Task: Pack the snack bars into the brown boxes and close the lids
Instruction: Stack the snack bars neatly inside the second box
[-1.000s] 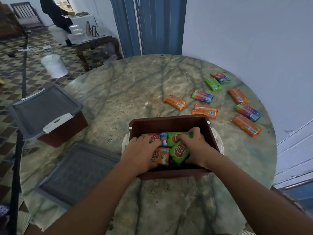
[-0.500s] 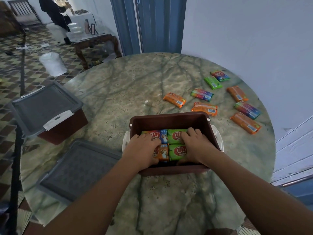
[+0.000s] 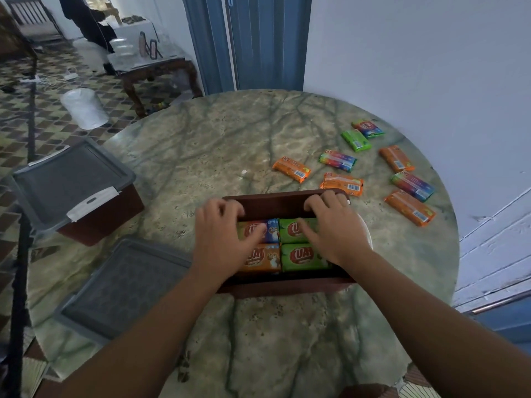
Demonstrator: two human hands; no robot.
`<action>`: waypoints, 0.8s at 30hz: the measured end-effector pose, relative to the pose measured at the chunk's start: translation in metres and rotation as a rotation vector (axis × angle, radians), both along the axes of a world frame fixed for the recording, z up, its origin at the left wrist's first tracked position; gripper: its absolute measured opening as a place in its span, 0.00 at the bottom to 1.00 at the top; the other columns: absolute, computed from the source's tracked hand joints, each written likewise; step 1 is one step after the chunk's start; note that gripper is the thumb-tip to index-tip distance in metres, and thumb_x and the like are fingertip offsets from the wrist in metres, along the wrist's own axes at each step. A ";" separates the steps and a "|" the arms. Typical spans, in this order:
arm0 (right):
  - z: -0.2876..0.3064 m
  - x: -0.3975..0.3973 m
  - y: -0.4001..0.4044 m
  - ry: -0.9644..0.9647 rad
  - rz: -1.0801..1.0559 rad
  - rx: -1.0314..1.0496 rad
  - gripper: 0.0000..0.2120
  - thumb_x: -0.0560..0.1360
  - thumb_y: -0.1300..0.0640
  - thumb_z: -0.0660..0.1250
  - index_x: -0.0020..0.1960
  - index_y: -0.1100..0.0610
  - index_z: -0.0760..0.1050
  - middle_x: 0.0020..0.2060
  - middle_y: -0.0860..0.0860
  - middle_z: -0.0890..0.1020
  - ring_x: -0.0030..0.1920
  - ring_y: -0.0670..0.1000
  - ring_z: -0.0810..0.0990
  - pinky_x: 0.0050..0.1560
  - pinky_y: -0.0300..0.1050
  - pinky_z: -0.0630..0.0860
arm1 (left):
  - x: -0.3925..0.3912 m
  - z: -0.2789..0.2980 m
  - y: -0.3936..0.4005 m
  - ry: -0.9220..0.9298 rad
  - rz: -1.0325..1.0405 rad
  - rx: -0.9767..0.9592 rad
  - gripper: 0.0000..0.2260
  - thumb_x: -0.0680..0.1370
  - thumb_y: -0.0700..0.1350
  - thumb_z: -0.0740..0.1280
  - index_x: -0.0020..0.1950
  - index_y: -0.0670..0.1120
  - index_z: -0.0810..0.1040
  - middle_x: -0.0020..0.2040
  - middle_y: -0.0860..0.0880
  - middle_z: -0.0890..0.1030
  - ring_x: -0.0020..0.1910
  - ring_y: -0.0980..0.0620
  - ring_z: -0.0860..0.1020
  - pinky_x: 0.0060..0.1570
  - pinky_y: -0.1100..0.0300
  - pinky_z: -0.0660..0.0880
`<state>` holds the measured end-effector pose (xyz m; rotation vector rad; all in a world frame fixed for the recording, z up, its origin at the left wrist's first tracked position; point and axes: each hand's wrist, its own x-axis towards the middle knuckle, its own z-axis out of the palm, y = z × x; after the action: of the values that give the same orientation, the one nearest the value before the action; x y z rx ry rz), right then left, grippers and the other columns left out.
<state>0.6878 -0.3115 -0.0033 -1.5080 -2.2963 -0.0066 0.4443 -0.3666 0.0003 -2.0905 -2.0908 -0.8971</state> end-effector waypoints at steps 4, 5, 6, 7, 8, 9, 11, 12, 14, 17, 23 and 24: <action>0.006 0.009 0.017 -0.068 -0.267 -0.054 0.23 0.78 0.48 0.68 0.70 0.52 0.69 0.63 0.60 0.71 0.62 0.62 0.71 0.58 0.60 0.76 | -0.021 0.003 0.020 -0.123 0.264 -0.342 0.33 0.74 0.65 0.71 0.69 0.46 0.67 0.65 0.41 0.68 0.64 0.41 0.67 0.62 0.50 0.67; 0.006 0.011 0.022 -0.095 -0.328 -0.152 0.26 0.78 0.48 0.68 0.74 0.50 0.65 0.66 0.61 0.69 0.64 0.64 0.70 0.59 0.61 0.76 | -0.023 0.002 0.025 -0.230 0.273 -0.454 0.33 0.75 0.64 0.71 0.70 0.46 0.65 0.66 0.40 0.68 0.66 0.40 0.68 0.63 0.47 0.69; 0.005 0.014 0.026 -0.101 -0.352 -0.263 0.28 0.79 0.48 0.67 0.76 0.48 0.61 0.68 0.62 0.67 0.64 0.66 0.71 0.58 0.60 0.76 | -0.024 0.000 0.031 -0.340 0.268 -0.546 0.30 0.77 0.63 0.70 0.69 0.46 0.65 0.66 0.40 0.71 0.64 0.40 0.72 0.61 0.46 0.72; 0.005 0.016 0.031 -0.083 -0.352 -0.367 0.28 0.81 0.49 0.65 0.77 0.45 0.58 0.69 0.61 0.67 0.63 0.66 0.73 0.54 0.58 0.76 | -0.023 -0.002 0.034 -0.419 0.259 -0.603 0.25 0.79 0.60 0.68 0.66 0.46 0.65 0.63 0.41 0.74 0.60 0.41 0.76 0.57 0.46 0.76; 0.003 0.018 0.035 -0.044 -0.342 -0.436 0.27 0.82 0.50 0.63 0.77 0.42 0.57 0.68 0.61 0.69 0.61 0.66 0.76 0.49 0.56 0.75 | -0.022 -0.004 0.037 -0.446 0.256 -0.616 0.19 0.81 0.58 0.66 0.63 0.46 0.66 0.58 0.42 0.78 0.55 0.42 0.79 0.54 0.46 0.77; 0.002 0.019 0.038 -0.003 -0.336 -0.459 0.26 0.83 0.52 0.61 0.77 0.41 0.57 0.66 0.60 0.72 0.58 0.65 0.78 0.45 0.54 0.74 | -0.021 -0.007 0.038 -0.434 0.264 -0.599 0.15 0.83 0.55 0.64 0.60 0.46 0.66 0.54 0.43 0.79 0.51 0.42 0.80 0.51 0.45 0.78; 0.001 0.021 0.044 0.040 -0.338 -0.462 0.26 0.82 0.56 0.59 0.76 0.39 0.58 0.60 0.58 0.76 0.54 0.64 0.80 0.43 0.52 0.73 | -0.021 -0.011 0.042 -0.391 0.284 -0.554 0.10 0.85 0.52 0.61 0.57 0.46 0.67 0.47 0.44 0.79 0.46 0.43 0.80 0.49 0.44 0.78; 0.001 0.021 0.046 0.051 -0.340 -0.467 0.26 0.81 0.58 0.58 0.75 0.39 0.59 0.58 0.58 0.77 0.53 0.63 0.80 0.43 0.53 0.74 | -0.021 -0.012 0.043 -0.370 0.287 -0.546 0.09 0.85 0.51 0.60 0.57 0.46 0.67 0.46 0.44 0.78 0.45 0.44 0.79 0.48 0.45 0.78; 0.001 0.023 0.049 0.069 -0.343 -0.482 0.26 0.80 0.60 0.58 0.73 0.39 0.60 0.55 0.57 0.77 0.50 0.63 0.80 0.43 0.54 0.76 | -0.020 -0.012 0.049 -0.319 0.281 -0.547 0.09 0.85 0.50 0.59 0.59 0.45 0.68 0.46 0.46 0.78 0.43 0.47 0.77 0.47 0.48 0.77; 0.003 0.033 0.052 0.084 -0.370 -0.487 0.25 0.79 0.61 0.58 0.71 0.40 0.60 0.52 0.57 0.78 0.46 0.61 0.78 0.42 0.53 0.75 | -0.011 -0.012 0.063 -0.270 0.240 -0.535 0.12 0.86 0.49 0.59 0.64 0.43 0.69 0.51 0.44 0.79 0.45 0.46 0.76 0.48 0.50 0.75; 0.007 0.064 0.066 0.112 -0.448 -0.473 0.27 0.78 0.63 0.57 0.73 0.43 0.61 0.53 0.59 0.78 0.45 0.62 0.80 0.40 0.53 0.76 | 0.021 -0.009 0.106 -0.215 0.165 -0.562 0.15 0.86 0.49 0.58 0.67 0.40 0.69 0.59 0.38 0.79 0.57 0.38 0.79 0.50 0.50 0.73; 0.009 0.068 0.068 0.106 -0.465 -0.477 0.27 0.79 0.64 0.57 0.74 0.44 0.61 0.55 0.60 0.78 0.47 0.63 0.80 0.40 0.52 0.74 | 0.026 -0.009 0.112 -0.204 0.154 -0.562 0.15 0.86 0.49 0.58 0.67 0.40 0.69 0.61 0.38 0.79 0.58 0.37 0.79 0.50 0.50 0.72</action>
<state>0.7556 -0.2435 0.0055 -2.1892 -1.8934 0.5109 0.4704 -0.2543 -0.0083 -2.0804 -2.8350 -0.5650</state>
